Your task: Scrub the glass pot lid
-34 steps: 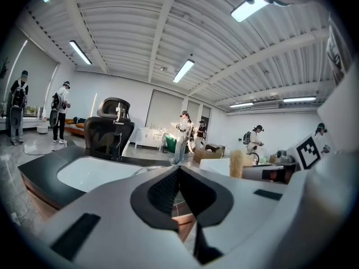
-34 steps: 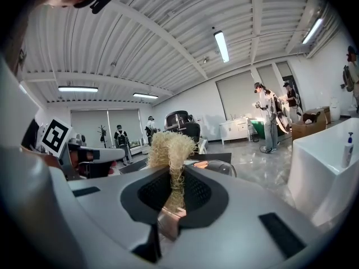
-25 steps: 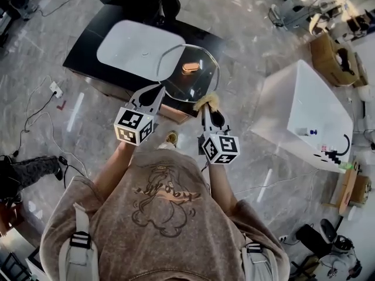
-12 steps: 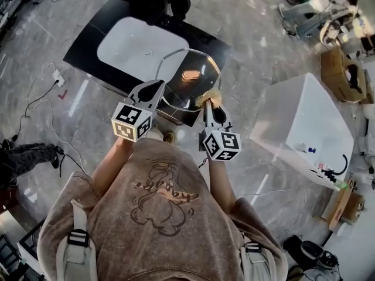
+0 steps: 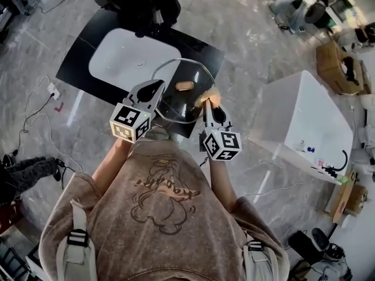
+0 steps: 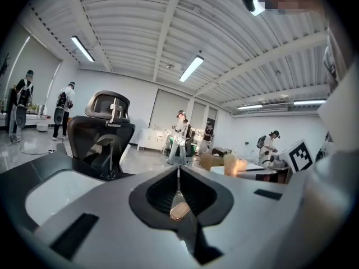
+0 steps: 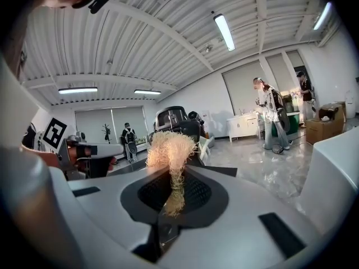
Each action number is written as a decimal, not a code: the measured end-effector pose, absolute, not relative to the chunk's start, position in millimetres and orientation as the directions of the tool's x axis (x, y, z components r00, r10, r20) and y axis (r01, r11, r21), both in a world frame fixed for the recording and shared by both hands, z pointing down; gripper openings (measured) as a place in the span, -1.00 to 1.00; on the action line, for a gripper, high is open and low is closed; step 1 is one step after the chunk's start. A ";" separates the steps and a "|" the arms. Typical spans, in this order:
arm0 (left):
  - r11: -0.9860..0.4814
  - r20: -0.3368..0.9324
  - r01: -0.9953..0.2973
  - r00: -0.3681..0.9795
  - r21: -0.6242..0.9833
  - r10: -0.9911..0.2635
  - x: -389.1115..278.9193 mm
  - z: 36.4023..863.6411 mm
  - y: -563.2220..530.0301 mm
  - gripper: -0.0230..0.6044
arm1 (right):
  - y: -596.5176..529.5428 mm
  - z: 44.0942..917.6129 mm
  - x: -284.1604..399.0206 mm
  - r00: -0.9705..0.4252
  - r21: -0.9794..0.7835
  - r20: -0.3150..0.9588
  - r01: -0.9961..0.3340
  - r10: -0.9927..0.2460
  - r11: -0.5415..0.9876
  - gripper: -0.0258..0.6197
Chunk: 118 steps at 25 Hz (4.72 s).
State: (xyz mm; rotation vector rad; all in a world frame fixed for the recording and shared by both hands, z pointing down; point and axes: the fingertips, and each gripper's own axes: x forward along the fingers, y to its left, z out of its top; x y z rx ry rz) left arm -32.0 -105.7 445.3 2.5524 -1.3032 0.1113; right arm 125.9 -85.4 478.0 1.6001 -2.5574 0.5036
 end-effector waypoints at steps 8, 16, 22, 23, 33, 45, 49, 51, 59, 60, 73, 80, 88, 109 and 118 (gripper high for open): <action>-0.587 0.192 -0.782 0.621 0.208 -0.760 -30.9 446.9 -132.7 -0.86 | -110.7 485.0 120.0 -0.451 -0.230 0.259 -0.888 -0.854 0.399 -0.79; -0.627 0.215 -0.739 0.673 0.247 -0.708 -25.3 457.6 -145.6 -0.01 | -121.5 492.5 118.8 -0.439 -0.226 0.280 -0.894 -0.854 0.386 -0.79; -0.669 0.235 -0.705 0.709 0.235 -0.665 -13.9 457.8 -154.7 -0.01 | -126.2 493.0 122.5 -0.430 -0.225 0.292 -0.899 -0.854 0.375 -0.79; -0.684 0.243 -0.690 0.724 0.236 -0.646 -10.2 460.5 -154.5 -0.01 | -126.7 493.4 123.7 -0.426 -0.225 0.295 -0.901 -0.855 0.372 -0.79; -0.790 0.394 -0.582 0.783 0.192 -0.481 21.5 510.7 -152.9 -0.01 | -126.0 497.8 134.8 -0.390 -0.232 0.307 -0.915 -0.868 0.329 -0.79; -0.882 0.595 -0.452 0.749 0.135 -0.292 63.3 593.5 -149.5 -0.01 | -126.9 502.2 139.8 -0.360 -0.236 0.318 -0.926 -0.877 0.294 -0.79; -0.894 0.624 -0.429 0.736 0.130 -0.263 73.8 615.9 -150.7 -0.02 | -125.8 502.7 140.3 -0.357 -0.237 0.321 -0.927 -0.877 0.290 -0.79; -0.895 0.644 -0.427 0.722 0.128 -0.253 76.0 621.1 -150.4 -0.03 | -124.8 502.8 140.0 -0.357 -0.238 0.322 -0.927 -0.877 0.290 -0.79; -0.905 0.671 -0.424 0.682 0.038 -0.291 78.7 630.0 -156.5 -0.29 | -128.3 506.7 143.0 -0.354 -0.240 0.330 -0.928 -0.875 0.284 -0.79; -0.906 0.674 -0.421 0.681 0.039 -0.287 79.4 630.8 -156.1 -0.30 | -128.7 507.1 144.0 -0.354 -0.240 0.331 -0.928 -0.875 0.285 -0.79; -0.906 0.683 -0.421 0.674 0.039 -0.283 80.2 632.7 -155.8 -0.30 | -173.1 546.2 148.4 -0.460 -0.187 0.460 -0.887 -0.760 0.423 -0.79; -0.903 0.685 -0.427 0.670 0.041 -0.285 78.6 636.1 -154.3 -0.30 | -221.5 569.4 95.1 -0.608 -0.156 0.565 -0.742 -0.558 0.652 -0.79; -0.898 0.676 -0.438 0.671 0.030 -0.305 79.1 633.8 -155.2 -0.30 | -236.4 600.3 24.3 -0.667 -0.130 0.679 -0.519 -0.305 0.845 -0.79; -0.882 0.654 -0.469 0.679 0.037 -0.333 81.5 634.3 -156.5 -0.29 | -231.0 643.4 -16.7 -0.606 -0.315 0.793 -0.329 0.056 0.890 -0.79; -0.877 0.653 -0.474 0.688 0.075 -0.316 80.7 635.3 -155.6 -0.28 | -230.4 648.8 -11.8 -0.605 -0.321 0.795 -0.355 0.046 0.878 -0.79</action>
